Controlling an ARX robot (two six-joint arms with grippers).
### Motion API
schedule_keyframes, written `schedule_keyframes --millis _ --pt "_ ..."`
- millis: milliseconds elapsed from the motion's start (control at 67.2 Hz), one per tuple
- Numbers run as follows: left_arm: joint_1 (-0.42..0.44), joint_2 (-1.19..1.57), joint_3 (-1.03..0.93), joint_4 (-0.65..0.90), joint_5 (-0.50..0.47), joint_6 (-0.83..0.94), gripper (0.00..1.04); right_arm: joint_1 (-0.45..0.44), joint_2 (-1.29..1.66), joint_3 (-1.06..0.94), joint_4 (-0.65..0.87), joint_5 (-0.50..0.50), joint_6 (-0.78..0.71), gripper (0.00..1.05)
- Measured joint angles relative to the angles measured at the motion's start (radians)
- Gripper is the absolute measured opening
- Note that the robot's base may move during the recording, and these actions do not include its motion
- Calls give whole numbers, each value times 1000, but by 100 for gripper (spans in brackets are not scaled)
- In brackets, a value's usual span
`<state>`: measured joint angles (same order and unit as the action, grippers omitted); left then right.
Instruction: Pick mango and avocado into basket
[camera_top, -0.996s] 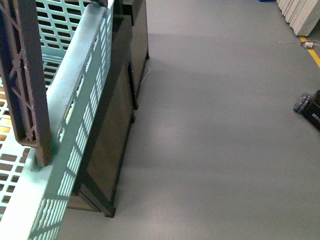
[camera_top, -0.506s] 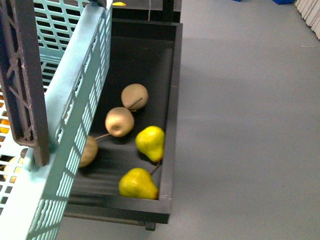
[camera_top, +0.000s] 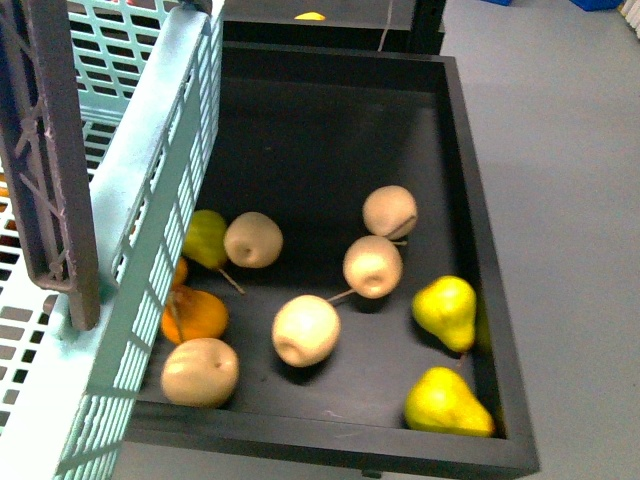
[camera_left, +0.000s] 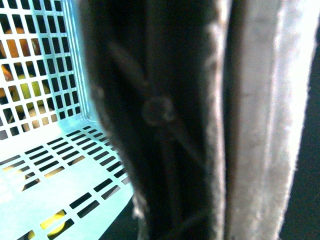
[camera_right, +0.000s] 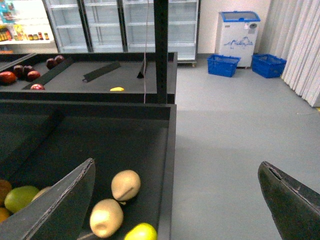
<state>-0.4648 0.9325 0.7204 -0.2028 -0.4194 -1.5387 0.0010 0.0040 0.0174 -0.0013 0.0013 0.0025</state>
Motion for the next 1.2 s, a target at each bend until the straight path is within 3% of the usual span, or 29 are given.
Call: schedule_keyframes --millis 1205 --pt "1 -2 0 0 -1 1 15 0 -1 0 0 -2 0 96"
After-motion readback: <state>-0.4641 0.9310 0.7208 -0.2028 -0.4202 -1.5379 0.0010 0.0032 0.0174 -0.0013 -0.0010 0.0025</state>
